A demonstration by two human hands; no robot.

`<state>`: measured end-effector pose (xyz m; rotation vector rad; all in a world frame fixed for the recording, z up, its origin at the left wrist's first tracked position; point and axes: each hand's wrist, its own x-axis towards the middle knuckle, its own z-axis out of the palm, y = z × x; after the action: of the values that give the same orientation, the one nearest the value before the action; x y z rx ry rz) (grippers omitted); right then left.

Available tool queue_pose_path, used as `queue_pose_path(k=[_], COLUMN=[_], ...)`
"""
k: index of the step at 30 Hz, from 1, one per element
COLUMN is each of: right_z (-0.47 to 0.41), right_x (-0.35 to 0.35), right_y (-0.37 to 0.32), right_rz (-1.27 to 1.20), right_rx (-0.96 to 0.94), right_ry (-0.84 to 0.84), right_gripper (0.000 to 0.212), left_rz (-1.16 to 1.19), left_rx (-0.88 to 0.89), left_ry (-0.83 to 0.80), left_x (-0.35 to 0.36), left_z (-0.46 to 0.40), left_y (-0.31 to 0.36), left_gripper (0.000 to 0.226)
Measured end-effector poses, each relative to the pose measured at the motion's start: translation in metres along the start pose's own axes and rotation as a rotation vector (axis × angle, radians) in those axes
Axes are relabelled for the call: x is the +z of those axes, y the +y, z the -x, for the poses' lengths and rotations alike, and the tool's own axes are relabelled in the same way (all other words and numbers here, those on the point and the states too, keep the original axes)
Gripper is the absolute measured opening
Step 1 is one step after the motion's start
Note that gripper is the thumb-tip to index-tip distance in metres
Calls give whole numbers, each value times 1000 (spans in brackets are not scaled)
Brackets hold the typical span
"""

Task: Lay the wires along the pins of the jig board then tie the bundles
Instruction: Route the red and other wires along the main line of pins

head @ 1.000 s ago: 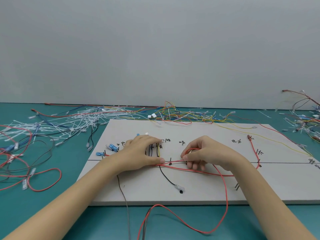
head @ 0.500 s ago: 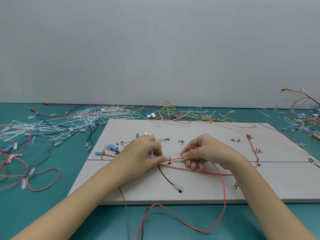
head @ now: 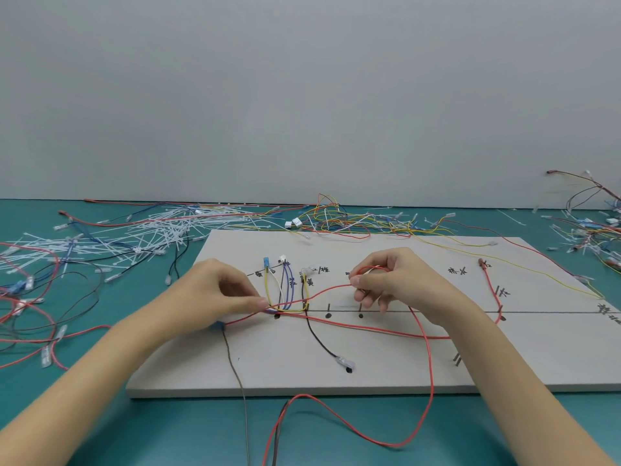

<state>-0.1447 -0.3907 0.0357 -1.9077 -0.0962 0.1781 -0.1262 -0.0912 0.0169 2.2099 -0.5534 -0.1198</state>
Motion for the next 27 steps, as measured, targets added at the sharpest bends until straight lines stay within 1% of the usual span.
queue_pose_path(k=[1, 3, 6, 10, 12, 16, 22, 24, 27], right_z=[0, 0, -1, -2, -1, 0, 3, 4, 4], right_x=[1, 2, 4, 5, 4, 4, 1, -1, -2], right_y=[0, 0, 1, 3, 3, 3, 2, 2, 2], right_rz=[-5, -9, 0, 23, 41, 65, 107, 119, 120], right_rx=[-7, -13, -11, 9, 23, 48, 69, 80, 83], right_ry=[7, 22, 35, 12, -13, -59, -141, -160, -160], right_gripper=[3, 2, 2, 6, 6, 7, 8, 7, 7], left_rz=[-17, -61, -90, -45, -36, -99, -267, -301, -335], left_rx=[9, 32, 78, 103, 97, 102, 146, 196, 252], left_ry=[-13, 18, 97, 187, 187, 171, 167, 160, 105], left_x=[4, 12, 21, 29, 32, 35, 39, 40, 47], left_z=[0, -1, -1, -1, -1, -2, 1, 3, 5], left_y=[2, 3, 2, -1, 1, 4, 7, 10, 15], left_gripper=[9, 5, 8, 13, 15, 21, 32, 32, 28])
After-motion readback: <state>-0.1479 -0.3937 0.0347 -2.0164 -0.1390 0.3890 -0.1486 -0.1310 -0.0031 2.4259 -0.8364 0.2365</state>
